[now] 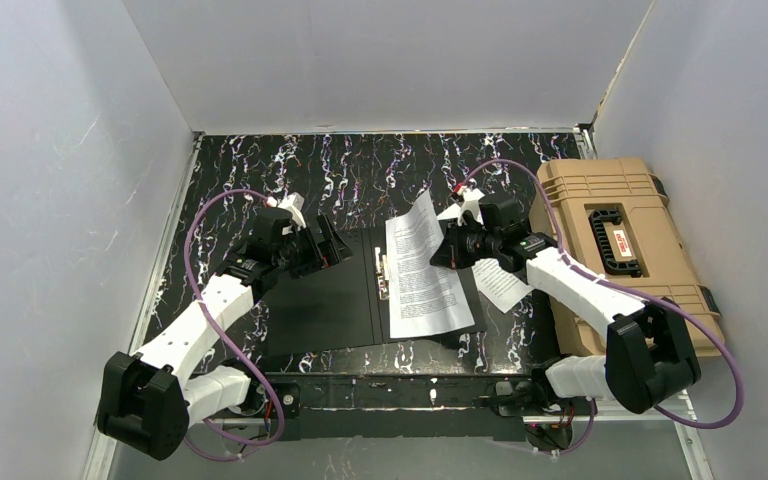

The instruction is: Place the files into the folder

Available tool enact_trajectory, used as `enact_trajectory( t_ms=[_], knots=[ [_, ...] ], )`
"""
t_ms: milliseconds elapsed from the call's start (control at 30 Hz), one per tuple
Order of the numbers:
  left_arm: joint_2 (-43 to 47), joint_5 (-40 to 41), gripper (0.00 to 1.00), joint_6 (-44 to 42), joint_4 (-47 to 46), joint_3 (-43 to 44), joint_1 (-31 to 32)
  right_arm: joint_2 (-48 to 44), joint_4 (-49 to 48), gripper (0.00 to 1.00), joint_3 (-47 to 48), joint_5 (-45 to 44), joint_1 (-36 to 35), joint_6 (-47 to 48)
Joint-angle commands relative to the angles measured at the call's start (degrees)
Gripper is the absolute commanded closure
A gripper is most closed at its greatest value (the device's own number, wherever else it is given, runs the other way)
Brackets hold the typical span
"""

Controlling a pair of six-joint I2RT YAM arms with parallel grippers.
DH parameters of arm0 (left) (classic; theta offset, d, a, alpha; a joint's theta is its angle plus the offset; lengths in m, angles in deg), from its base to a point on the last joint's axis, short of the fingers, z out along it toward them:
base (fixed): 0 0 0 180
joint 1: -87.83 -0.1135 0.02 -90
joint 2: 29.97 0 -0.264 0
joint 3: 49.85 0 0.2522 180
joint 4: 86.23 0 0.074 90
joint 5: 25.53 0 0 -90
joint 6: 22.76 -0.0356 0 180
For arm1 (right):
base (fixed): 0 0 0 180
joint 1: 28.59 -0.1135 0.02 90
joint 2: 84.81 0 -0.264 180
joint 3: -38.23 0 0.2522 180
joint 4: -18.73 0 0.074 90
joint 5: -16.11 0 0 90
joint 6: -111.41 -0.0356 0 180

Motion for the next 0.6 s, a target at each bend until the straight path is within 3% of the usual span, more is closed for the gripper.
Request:
enact_trajectory(
  t_ms=[0, 567],
  knots=[
    [0.16, -0.34, 0.02, -0.66, -0.15, -0.98, 0.06, -0.2, -3.17, 0.99, -1.07, 1.04, -0.38, -0.57],
    [-0.01, -0.13, 0.02, -0.71, -0.17, -0.98, 0.06, -1.63, -5.23, 0.99, -5.0, 0.07, -0.45, -1.34]
  ],
)
